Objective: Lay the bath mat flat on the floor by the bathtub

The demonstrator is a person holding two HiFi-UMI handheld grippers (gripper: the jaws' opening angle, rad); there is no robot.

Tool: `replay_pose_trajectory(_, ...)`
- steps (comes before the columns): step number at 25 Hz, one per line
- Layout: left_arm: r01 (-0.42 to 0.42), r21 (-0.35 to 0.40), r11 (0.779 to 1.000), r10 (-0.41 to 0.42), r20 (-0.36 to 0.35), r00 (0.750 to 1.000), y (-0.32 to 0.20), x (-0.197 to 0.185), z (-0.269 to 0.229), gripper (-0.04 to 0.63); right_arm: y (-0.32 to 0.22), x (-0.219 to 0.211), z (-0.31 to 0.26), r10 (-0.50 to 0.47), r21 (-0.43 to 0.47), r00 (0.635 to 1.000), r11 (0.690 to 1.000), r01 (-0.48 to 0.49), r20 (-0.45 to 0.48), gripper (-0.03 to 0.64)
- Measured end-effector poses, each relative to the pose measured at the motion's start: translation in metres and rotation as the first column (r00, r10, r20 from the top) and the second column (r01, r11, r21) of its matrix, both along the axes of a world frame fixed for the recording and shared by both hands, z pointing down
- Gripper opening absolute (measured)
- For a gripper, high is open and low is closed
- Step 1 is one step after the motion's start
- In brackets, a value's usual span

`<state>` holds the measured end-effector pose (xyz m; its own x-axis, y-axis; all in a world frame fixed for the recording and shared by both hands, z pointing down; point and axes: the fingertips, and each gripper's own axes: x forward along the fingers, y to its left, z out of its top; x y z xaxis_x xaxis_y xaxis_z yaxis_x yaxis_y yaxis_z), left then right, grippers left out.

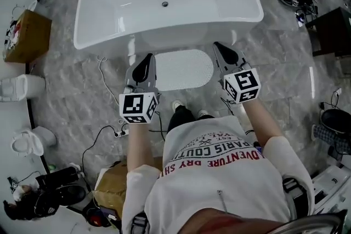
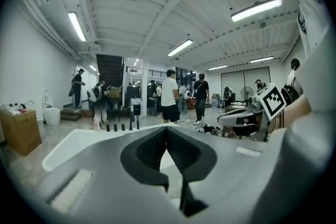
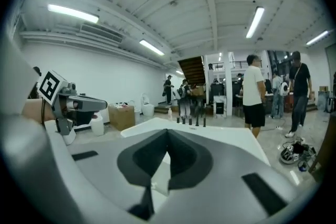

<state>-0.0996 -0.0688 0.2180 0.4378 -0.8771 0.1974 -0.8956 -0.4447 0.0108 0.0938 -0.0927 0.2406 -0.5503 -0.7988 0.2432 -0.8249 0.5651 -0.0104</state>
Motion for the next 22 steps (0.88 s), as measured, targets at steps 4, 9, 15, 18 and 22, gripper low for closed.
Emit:
replay_pose_trajectory(4, -0.013, 0.087, 0.996, 0.013, -0.001, 1.000, 0.017, 0.017, -0.056, 0.012, 0.013, 0.020, -0.048, 0.012, 0.073, 0.999, 0.997, -0.015, 0.036, 0.009)
replay_pose_trajectory(9, -0.035, 0.164, 0.986, 0.034, 0.006, 0.999, 0.045, 0.025, -0.098, 0.012, 0.034, 0.027, -0.083, 0.005, 0.134, 0.997, 0.991, -0.015, 0.074, 0.008)
replay_pose_trajectory(15, -0.005, 0.156, 0.988, 0.003, 0.012, 1.000, 0.062, 0.021, -0.099, 0.012, 0.054, 0.025, -0.096, -0.019, 0.169, 0.998, 0.986, 0.009, 0.062, 0.008)
replay_pose_trajectory(18, 0.008, 0.141, 0.990, -0.009, 0.007, 1.000, 0.069, 0.018, -0.094, 0.012, 0.060, 0.020, -0.098, -0.035, 0.171, 0.998, 0.985, 0.025, 0.057, 0.008)
replay_pose_trajectory(22, 0.022, 0.127, 0.992, -0.023, 0.007, 1.000, 0.076, 0.014, -0.090, 0.012, 0.067, 0.016, -0.093, -0.045, 0.173, 0.998, 0.984, 0.039, 0.033, 0.008)
